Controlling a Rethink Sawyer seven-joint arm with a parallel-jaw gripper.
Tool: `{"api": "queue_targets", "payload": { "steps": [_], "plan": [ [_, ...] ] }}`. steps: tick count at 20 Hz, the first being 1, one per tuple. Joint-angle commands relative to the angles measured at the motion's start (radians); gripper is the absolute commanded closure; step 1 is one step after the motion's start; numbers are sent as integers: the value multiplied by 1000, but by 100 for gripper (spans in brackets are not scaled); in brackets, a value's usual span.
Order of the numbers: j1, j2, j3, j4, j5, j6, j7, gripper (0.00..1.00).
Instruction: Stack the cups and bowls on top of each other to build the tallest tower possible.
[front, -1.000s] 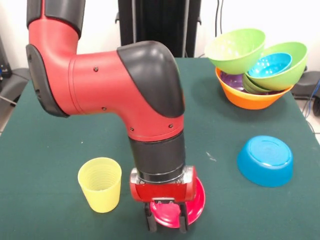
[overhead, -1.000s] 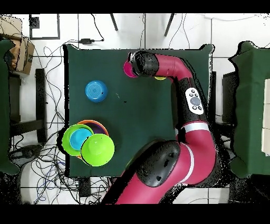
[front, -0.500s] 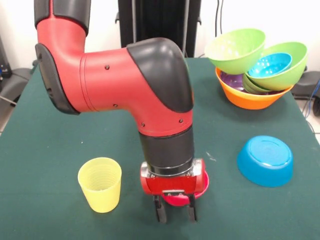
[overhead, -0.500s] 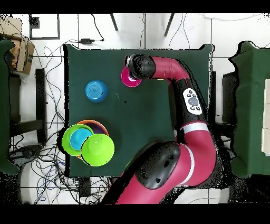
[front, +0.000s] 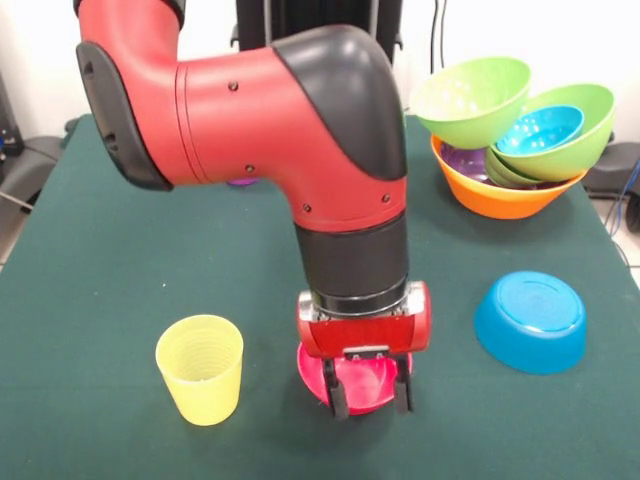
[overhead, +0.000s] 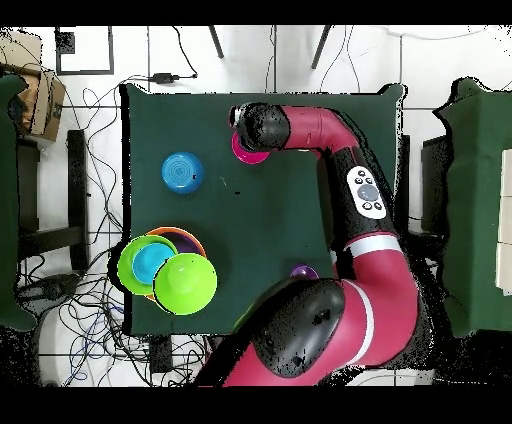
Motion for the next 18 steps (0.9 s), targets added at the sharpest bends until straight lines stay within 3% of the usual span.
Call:
{"api": "queue_targets", "payload": {
  "steps": [1, 12, 18],
  "plan": [
    [26, -37, -37, 59, -26, 41, -48, 0],
    [-11, -49, -37, 143, -43, -17, -57, 0],
    [-58, -128, -40, 245, -40, 9, -84, 0]
  ]
}}
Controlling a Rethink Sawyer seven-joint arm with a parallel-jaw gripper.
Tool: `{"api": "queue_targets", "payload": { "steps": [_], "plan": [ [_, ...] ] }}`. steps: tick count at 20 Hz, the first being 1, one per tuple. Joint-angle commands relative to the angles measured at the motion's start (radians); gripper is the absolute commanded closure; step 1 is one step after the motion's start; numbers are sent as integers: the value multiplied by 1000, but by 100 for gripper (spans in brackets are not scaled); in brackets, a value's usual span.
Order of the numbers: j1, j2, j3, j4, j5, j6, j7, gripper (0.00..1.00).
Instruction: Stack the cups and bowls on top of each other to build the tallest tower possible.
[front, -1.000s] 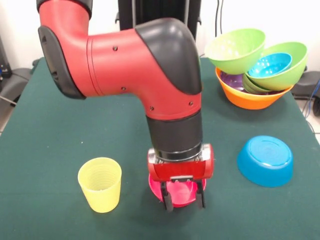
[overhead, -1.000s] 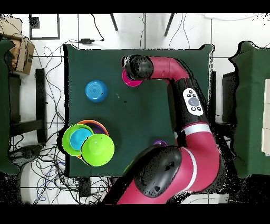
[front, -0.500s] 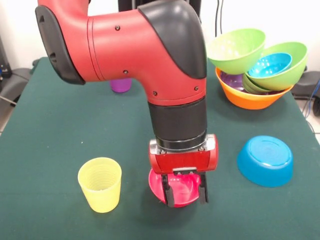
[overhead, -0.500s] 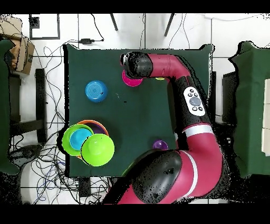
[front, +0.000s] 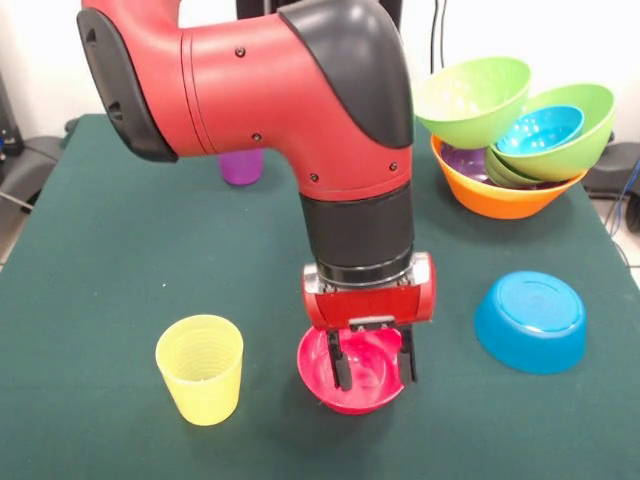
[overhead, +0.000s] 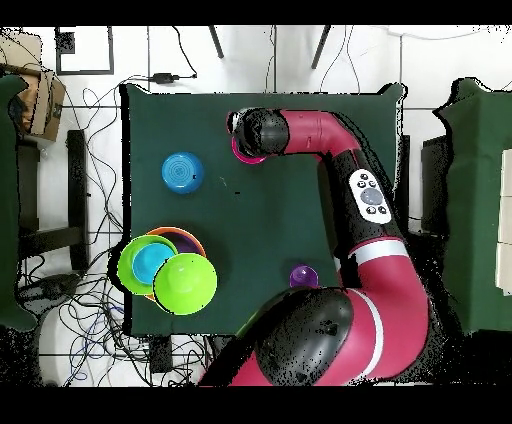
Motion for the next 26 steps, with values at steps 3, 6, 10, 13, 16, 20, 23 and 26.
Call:
{"api": "queue_targets", "payload": {
  "steps": [3, 6, 10, 13, 16, 20, 23, 26],
  "plan": [
    [-64, -125, -44, 209, -37, 30, -87, 0],
    [-79, -156, -41, 227, -34, 56, -98, 0],
    [-98, -181, -40, 265, -42, 51, -96, 0],
    [-105, -188, -32, 265, -41, 63, -103, 0],
    [-100, -182, -30, 255, -43, 62, -96, 0],
    [-92, -175, -34, 251, -48, 46, -75, 0],
    [-89, -154, -33, 231, -53, 38, -76, 0],
    [-88, -117, -34, 210, -64, 9, -73, 0]
  ]
}}
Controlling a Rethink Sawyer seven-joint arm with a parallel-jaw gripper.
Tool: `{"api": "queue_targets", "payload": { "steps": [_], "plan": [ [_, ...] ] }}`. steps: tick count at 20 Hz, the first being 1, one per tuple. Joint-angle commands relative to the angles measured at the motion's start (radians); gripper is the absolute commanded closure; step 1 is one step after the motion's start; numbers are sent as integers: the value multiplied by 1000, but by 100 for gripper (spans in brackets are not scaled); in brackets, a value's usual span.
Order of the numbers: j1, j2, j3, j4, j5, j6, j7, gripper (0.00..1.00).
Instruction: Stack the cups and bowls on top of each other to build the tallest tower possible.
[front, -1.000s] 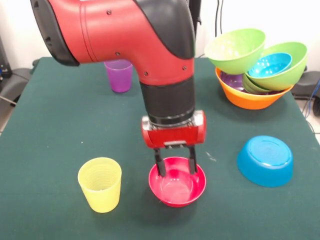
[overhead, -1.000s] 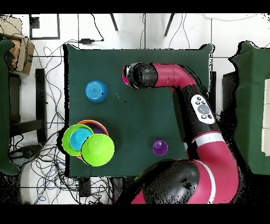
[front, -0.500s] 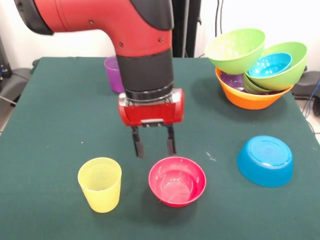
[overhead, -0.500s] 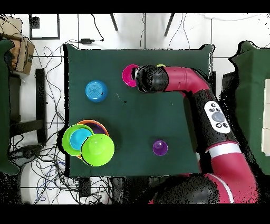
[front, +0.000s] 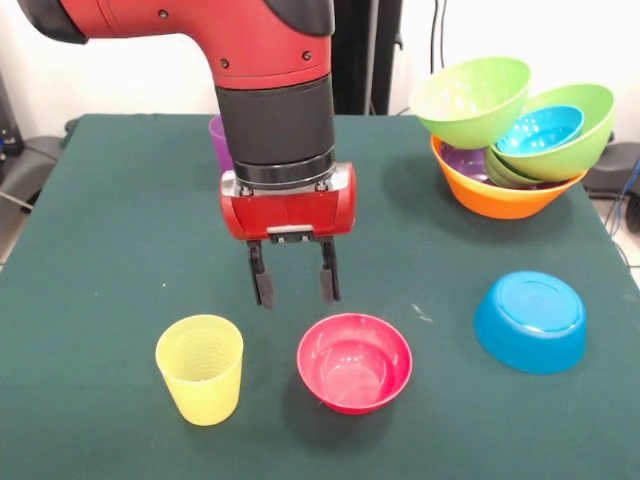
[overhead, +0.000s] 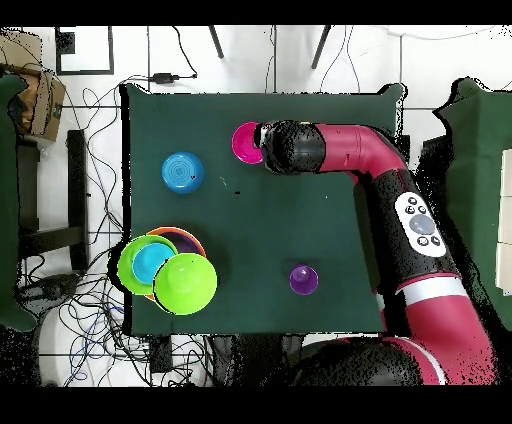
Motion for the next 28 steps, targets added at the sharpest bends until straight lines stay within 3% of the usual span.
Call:
{"api": "queue_targets", "payload": {
  "steps": [1, 13, 24, 25, 28],
  "plan": [
    [22, 89, -33, 1, -72, -12, -73, 0],
    [9, 283, -5, -110, -129, -193, -94, 0],
    [4, 371, 34, -185, -126, -225, -130, 0],
    [-5, 377, 46, -183, -118, -225, -128, 100],
    [-8, 377, 52, -180, -123, -246, -122, 100]
  ]
}}
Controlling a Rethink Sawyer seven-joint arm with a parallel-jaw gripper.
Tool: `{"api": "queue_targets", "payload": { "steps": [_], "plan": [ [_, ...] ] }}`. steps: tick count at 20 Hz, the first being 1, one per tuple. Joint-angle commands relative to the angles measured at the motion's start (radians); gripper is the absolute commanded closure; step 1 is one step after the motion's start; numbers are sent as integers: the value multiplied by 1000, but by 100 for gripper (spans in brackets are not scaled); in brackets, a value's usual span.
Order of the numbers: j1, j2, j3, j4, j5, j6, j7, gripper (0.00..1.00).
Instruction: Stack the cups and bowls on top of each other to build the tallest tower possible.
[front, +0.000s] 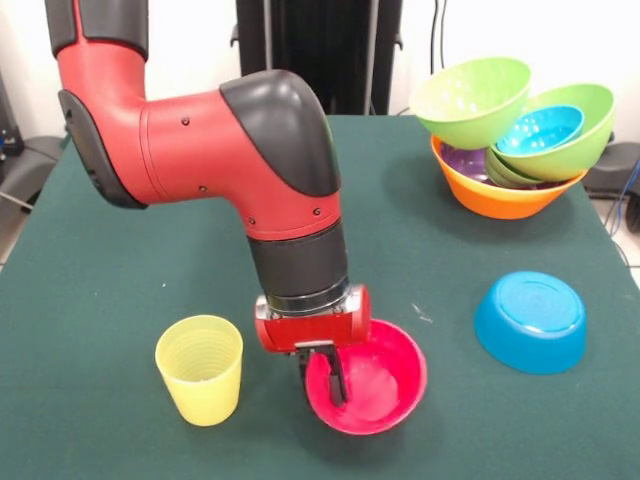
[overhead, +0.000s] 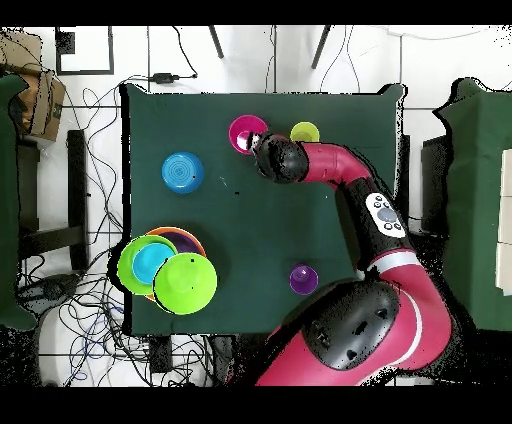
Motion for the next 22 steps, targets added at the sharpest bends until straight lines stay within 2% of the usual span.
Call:
{"api": "queue_targets", "payload": {
  "steps": [1, 8, 10, 12, 13, 14, 17, 22],
  "plan": [
    [11, 76, 16, -64, -69, -31, -120, 100],
    [66, -33, -24, -31, -35, 50, -42, 100],
    [89, -93, -40, -3, -16, 82, -6, 100],
    [119, -184, -68, 49, 11, 118, 53, 100],
    [144, -254, -91, 85, 32, 152, 95, 100],
    [159, -292, -105, 102, 42, 168, 112, 100],
    [216, -419, -156, 137, 116, 321, 167, 100],
    [283, -522, -223, 132, 181, 483, 190, 100]
  ]
}}
